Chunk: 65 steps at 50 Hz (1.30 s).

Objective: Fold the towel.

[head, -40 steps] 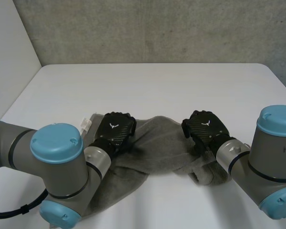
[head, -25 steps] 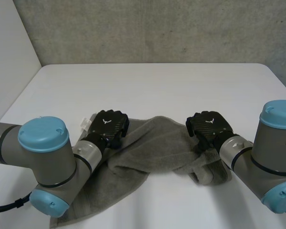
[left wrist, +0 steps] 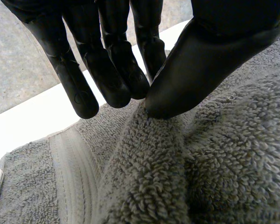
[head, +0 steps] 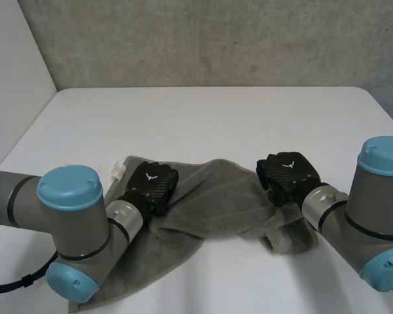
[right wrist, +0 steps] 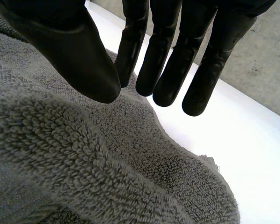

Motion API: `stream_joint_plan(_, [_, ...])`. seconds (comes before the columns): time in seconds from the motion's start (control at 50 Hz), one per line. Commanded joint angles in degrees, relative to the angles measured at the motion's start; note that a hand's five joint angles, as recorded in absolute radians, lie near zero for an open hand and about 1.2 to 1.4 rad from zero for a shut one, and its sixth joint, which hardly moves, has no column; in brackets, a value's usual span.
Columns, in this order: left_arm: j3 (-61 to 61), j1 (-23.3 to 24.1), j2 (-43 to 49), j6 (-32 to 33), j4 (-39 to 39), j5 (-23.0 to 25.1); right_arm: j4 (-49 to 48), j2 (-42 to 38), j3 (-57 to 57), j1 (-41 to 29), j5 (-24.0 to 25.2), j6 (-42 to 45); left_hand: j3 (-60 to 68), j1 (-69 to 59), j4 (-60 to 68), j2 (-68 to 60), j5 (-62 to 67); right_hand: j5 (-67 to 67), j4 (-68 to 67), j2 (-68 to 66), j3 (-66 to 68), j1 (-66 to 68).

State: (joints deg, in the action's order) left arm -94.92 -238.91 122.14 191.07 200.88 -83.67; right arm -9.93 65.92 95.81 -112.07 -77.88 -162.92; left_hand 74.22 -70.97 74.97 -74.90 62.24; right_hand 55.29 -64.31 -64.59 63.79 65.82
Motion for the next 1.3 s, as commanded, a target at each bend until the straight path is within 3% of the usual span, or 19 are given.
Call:
stream_joint_plan(0.02, [0.35,0.28,-1.02,-0.17,-2.85,0.18,0.96,0.26,-0.45,0.01,0.09,1.46,3.45,-6.70,2.70,-2.77,5.43,0.64,-1.62,-1.34,2.14,0.11])
stream_joint_plan(0.1, [0.70,0.55,-3.31,-0.35,-6.03,0.27,2.63,2.29,-0.45,0.01,0.27,4.72,3.11,-6.36,2.37,-2.43,5.09,0.30,-1.29,-1.01,1.80,-0.23])
stream_joint_plan(0.26, [-3.68,0.20,-9.89,-0.35,-15.69,0.26,15.01,10.10,-0.54,1.32,4.39,12.36,2.61,-5.86,1.86,-1.93,4.59,-1.71,0.73,1.01,-0.21,-2.24])
stream_joint_plan(0.38, [-8.97,-0.24,-15.27,-0.26,-17.28,0.35,20.56,12.57,1.66,3.70,7.48,15.27,2.10,-5.35,1.36,-1.42,4.08,-4.24,3.26,3.54,-2.74,-4.77])
stream_joint_plan(0.44, [-12.57,-0.33,-18.25,-0.26,-17.28,0.44,22.32,15.12,4.74,6.16,8.71,18.08,0.42,-3.67,-0.33,0.26,2.40,-15.18,14.19,14.47,-13.67,-15.70])
stream_joint_plan(0.46, [-14.23,-0.42,-19.82,-0.26,-17.19,0.44,22.41,16.51,6.48,7.03,8.79,19.21,-3.08,-0.17,-3.82,3.75,-1.10,-24.67,23.68,23.96,-23.17,-25.19])
stream_joint_plan(0.48, [-14.24,-0.42,-19.84,-0.26,-17.19,0.44,22.41,16.53,6.50,7.04,8.79,19.22,-3.11,-0.14,-3.86,3.79,-1.13,-24.76,23.78,24.06,-23.26,-25.29])
stream_joint_plan(0.52, [-17.13,-1.29,-22.29,-0.26,-17.02,0.44,22.32,18.54,9.73,8.44,8.71,20.97,-26.34,23.09,-27.08,27.02,-24.36,-37.50,36.52,36.80,-36.00,-38.03])
stream_joint_plan(0.54, [-17.14,-1.30,-22.30,-0.26,-17.02,0.44,22.32,18.55,9.75,8.45,8.71,20.98,-26.49,23.24,-27.24,27.17,-24.51,-37.55,36.56,36.84,-36.04,-38.07])
stream_joint_plan(0.56, [-18.62,-1.65,-23.17,-0.26,-17.02,0.53,22.23,19.33,11.40,9.14,8.71,21.33,-40.65,37.40,-41.39,41.33,-38.67,-38.88,37.89,38.17,-37.38,-39.41])
stream_joint_plan(0.58, [-19.86,-1.82,-23.87,-0.17,-16.93,0.70,22.15,20.21,12.81,9.84,8.71,21.42,-44.29,41.04,-45.03,44.96,-42.31,-39.56,38.57,38.85,-38.06,-40.08])
stream_joint_plan(0.8, [-24.00,-2.18,-24.41,-0.17,-15.18,0.79,20.05,22.77,20.46,16.35,8.97,21.68,-46.51,43.26,-47.26,47.19,-44.53,-39.23,38.25,38.53,-37.73,-39.76])
stream_joint_plan(1.14, [-23.74,-3.76,-18.25,0.09,-9.72,0.44,15.38,22.68,25.13,19.78,9.15,21.42,-46.17,42.92,-46.92,46.85,-44.19,-38.56,37.57,37.85,-37.05,-39.08])
stream_joint_plan(1.3, [-23.12,-4.02,-16.41,1.41,-8.76,0.35,15.38,23.03,25.74,21.89,12.05,21.59,-45.17,41.92,-45.91,45.84,-43.19,-38.22,37.24,37.51,-36.72,-38.75])
